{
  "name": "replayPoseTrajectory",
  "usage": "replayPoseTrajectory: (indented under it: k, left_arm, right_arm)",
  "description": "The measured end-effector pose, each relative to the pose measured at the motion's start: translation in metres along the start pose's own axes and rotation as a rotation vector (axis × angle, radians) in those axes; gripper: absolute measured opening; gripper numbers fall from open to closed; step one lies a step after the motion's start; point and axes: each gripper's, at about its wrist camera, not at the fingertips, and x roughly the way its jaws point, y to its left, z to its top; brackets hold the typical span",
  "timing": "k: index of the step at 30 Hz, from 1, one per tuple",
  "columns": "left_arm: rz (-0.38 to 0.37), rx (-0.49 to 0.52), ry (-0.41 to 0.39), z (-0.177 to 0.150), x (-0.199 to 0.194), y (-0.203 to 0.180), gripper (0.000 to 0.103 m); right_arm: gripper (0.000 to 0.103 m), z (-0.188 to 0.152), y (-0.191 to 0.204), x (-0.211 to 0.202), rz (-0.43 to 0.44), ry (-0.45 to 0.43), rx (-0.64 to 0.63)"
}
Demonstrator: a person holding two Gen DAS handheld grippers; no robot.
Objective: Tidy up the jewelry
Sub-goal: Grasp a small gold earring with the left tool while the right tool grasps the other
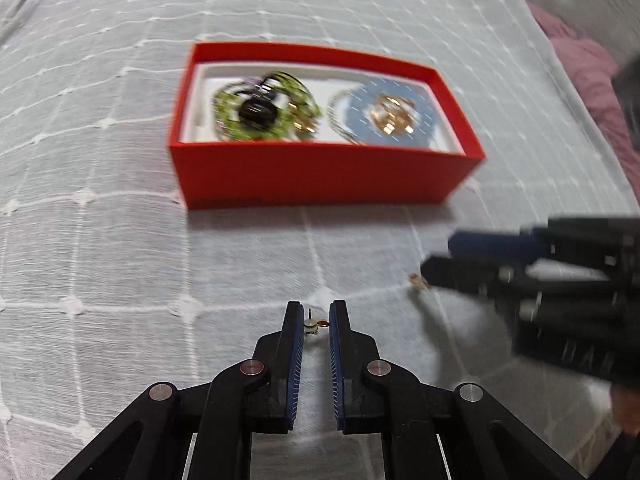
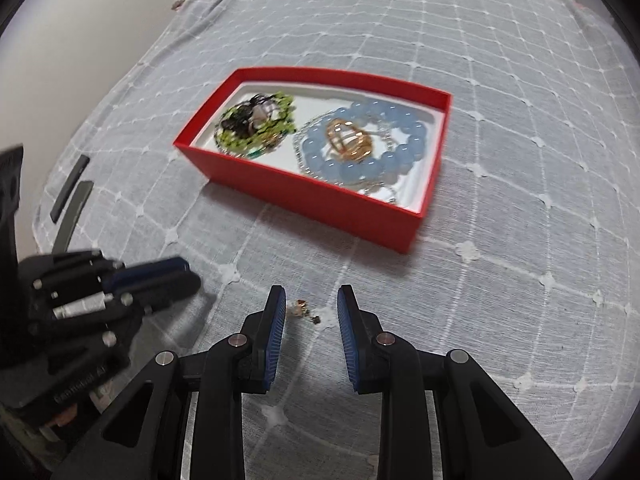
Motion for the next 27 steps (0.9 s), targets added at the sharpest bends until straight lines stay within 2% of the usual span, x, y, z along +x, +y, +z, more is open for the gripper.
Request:
replayPoseTrajectory:
  k: [9,13,16,27]
  left_arm:
    - [-0.004,-0.021,-0.01,0.002,0.005,0.007,0.008]
    - [-0.005,-0.021,-0.013,-0.004,0.0,0.011,0.008]
    - [-0.006,-0.02,-0.014,-0.003,0.0,0.011,0.008]
    - [-0.017,-0.032,-0.029,-0.001,-0.007,0.015,0.008]
  right_arm:
    - [0.025,-0.004,0.016,0.015,-0.02,0.027,-0.06]
    - [0.014,-0.004,0.02,0.022,-0.052,0.035,-0.082]
    - [0.004,-0.003,0.021,0.021,-0.044,0.027,-0.086]
    - [0.004,0.001,0.017,0.008,-0.014,-0.002,-0.062]
